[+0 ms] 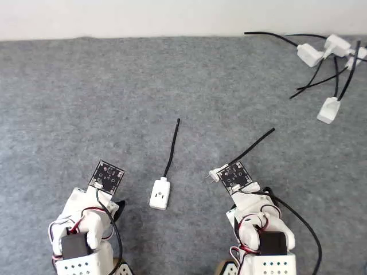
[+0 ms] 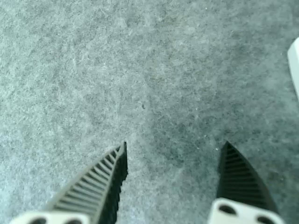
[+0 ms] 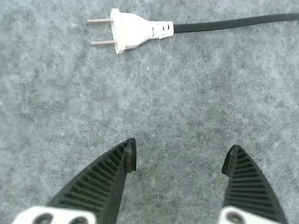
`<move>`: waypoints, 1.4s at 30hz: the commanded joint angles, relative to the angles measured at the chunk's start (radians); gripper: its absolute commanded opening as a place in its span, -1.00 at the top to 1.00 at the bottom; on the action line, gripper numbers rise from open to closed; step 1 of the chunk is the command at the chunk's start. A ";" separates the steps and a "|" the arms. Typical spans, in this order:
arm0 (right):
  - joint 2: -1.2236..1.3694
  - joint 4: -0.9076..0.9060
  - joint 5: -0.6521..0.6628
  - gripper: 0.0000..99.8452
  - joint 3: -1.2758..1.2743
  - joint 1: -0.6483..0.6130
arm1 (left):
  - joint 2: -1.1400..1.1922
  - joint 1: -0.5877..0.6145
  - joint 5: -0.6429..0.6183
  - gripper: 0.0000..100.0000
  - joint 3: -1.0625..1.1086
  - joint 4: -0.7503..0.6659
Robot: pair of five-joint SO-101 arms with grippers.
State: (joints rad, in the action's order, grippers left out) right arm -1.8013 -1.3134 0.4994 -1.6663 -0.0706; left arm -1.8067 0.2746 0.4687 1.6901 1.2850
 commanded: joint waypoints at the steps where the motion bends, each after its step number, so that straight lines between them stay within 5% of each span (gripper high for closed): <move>1: -0.008 -0.005 0.011 0.38 -0.017 0.008 | -0.012 0.002 0.008 0.39 -0.007 0.006; 24: -0.008 -0.005 0.011 0.38 -0.017 0.008 | -0.012 0.006 0.014 0.39 -0.007 -0.002; 28: -0.007 -0.005 0.005 0.38 -0.017 0.004 | -0.014 0.012 0.140 0.39 -0.012 -0.038; 42: -0.008 -0.001 0.009 0.38 -0.017 -0.400 | -0.014 0.006 0.180 0.39 -0.074 -0.167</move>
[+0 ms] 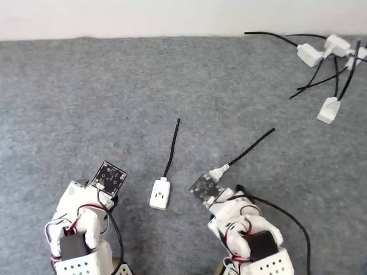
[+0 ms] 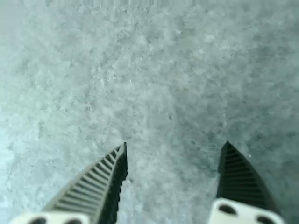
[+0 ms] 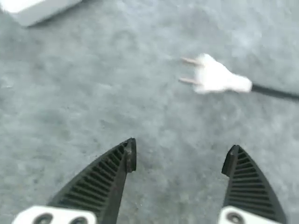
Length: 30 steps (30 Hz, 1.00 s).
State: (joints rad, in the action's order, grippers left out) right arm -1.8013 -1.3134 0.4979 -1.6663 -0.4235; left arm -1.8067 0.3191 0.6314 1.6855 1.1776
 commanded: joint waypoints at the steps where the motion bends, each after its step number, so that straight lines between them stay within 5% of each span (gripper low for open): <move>1: -0.008 -0.004 0.011 0.38 -0.017 -0.059 | -0.014 -0.060 0.017 0.39 -0.079 -0.064; 9: -0.008 -0.005 0.012 0.38 -0.017 -0.124 | -0.012 -0.129 -0.057 0.39 -0.283 -0.008; 14: -0.008 0.051 0.014 0.38 -0.017 -0.088 | 0.029 -0.077 -0.078 0.39 -0.684 0.038; 20: -0.008 0.091 0.015 0.38 -0.015 -0.084 | 0.393 -0.078 -0.097 0.39 -1.145 0.199; 25: -0.008 0.236 0.015 0.38 -0.015 0.111 | 0.669 -0.081 -0.157 0.39 -1.448 0.313; 30: -0.008 0.398 0.006 0.38 -0.017 0.340 | 0.778 -0.081 -0.164 0.39 -1.508 0.334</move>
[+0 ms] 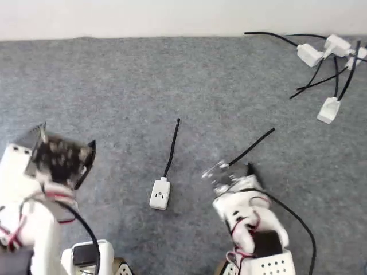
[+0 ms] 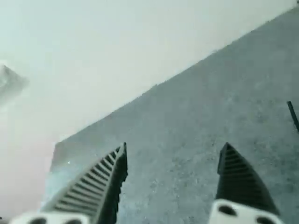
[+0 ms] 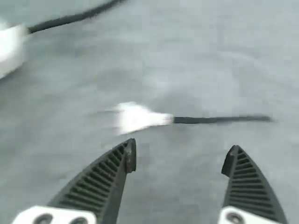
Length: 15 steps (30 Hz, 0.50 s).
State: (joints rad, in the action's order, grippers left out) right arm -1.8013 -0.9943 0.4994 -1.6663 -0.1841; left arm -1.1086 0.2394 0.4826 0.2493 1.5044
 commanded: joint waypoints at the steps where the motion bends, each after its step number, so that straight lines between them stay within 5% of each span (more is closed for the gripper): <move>1: -0.008 0.084 0.005 0.38 -0.017 0.110 | 0.084 -0.002 -0.014 0.39 -0.071 0.006; 7: -0.008 -0.010 0.011 0.38 0.052 0.145 | 0.087 -0.097 -0.018 0.39 -0.054 0.002; 15: 0.073 -0.295 0.063 0.38 0.606 0.257 | 0.087 -0.261 -0.129 0.39 0.064 -0.106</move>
State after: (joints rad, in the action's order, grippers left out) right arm -1.7983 -1.1983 0.5040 -1.3011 0.0583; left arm -1.0288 0.0414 0.3966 0.2677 1.4661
